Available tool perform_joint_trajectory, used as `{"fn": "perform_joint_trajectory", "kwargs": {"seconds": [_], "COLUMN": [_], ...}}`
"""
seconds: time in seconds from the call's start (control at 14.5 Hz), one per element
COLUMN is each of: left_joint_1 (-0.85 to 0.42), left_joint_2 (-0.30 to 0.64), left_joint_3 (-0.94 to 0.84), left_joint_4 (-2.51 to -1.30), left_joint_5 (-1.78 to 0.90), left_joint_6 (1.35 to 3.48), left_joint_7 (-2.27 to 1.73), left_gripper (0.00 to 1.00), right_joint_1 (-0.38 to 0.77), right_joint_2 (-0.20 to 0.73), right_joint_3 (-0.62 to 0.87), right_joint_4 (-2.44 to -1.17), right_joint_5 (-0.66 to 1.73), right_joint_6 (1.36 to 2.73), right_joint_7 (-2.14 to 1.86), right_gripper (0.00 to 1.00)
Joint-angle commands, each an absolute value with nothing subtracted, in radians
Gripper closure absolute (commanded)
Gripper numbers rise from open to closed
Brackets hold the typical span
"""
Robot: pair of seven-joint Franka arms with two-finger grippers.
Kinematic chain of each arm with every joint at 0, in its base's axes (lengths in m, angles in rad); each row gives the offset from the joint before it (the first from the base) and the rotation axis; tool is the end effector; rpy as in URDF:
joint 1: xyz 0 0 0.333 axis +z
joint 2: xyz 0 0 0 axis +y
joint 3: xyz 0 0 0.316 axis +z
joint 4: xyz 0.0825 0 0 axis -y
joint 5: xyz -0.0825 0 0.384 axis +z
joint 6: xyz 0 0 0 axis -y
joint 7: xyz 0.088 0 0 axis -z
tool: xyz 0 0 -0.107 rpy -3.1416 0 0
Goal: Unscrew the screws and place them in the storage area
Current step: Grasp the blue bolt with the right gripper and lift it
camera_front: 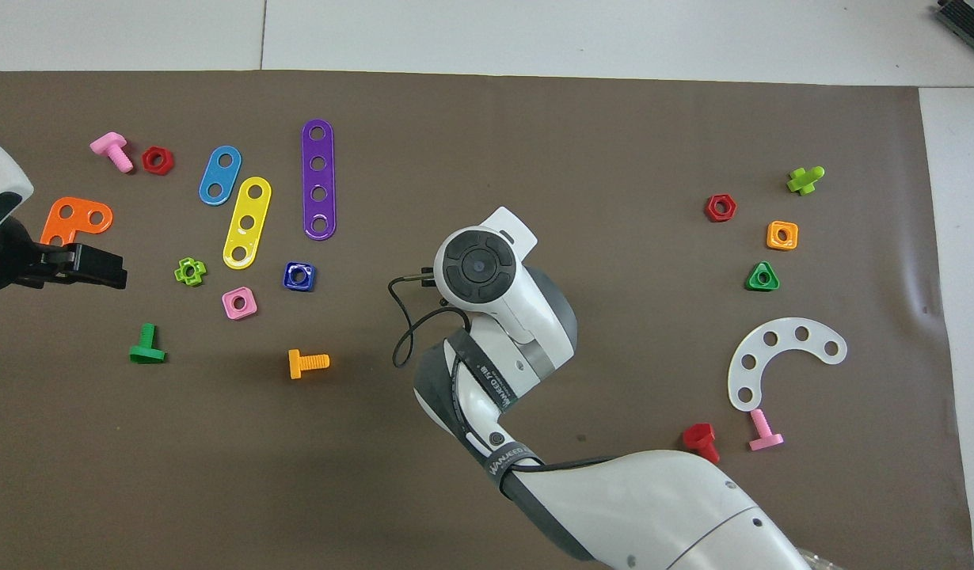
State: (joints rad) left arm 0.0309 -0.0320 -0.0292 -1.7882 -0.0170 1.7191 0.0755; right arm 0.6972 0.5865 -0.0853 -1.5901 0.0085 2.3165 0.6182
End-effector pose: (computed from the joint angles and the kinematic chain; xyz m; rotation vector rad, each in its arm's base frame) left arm 0.5490 -0.0008 0.5516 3.1219 -0.1108 -0.0570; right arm 0.5746 0.4142 0.3072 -3.0845 -0.0091 -0.2143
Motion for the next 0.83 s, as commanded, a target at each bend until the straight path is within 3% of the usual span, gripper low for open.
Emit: {"fn": "perform_joint_trajectory", "kwargs": {"seconds": [0.0, 0.28, 0.62, 0.76], "left_joint_1": [0.021, 0.021, 0.034, 0.034], "left_joint_2": [-0.067, -0.067, -0.069, -0.069], "left_joint_3": [-0.021, -0.023, -0.023, -0.023], "left_joint_4": [-1.829, -1.829, -1.830, -1.830], "left_joint_5": [-0.017, -0.017, -0.018, -0.018], "left_joint_6": [1.733, 1.738, 1.735, 1.733], "left_joint_7": [0.061, 0.061, 0.063, 0.064], "left_gripper": [0.00, 0.00, 0.00, 0.00], "right_joint_1": [0.692, 0.674, 0.436, 0.338], "right_joint_2": [0.583, 0.527, 0.287, 0.233], "right_joint_3": [-0.086, -0.103, -0.103, -0.101], "right_joint_4": [-1.583, -1.575, -1.764, -1.840], "right_joint_5": [-0.011, -0.012, -0.012, -0.011], "right_joint_6": [2.300, 2.287, 2.287, 2.287], "right_joint_7": [0.604, 0.600, 0.398, 0.289], "right_gripper": [1.00, 1.00, 1.00, 1.00]}}
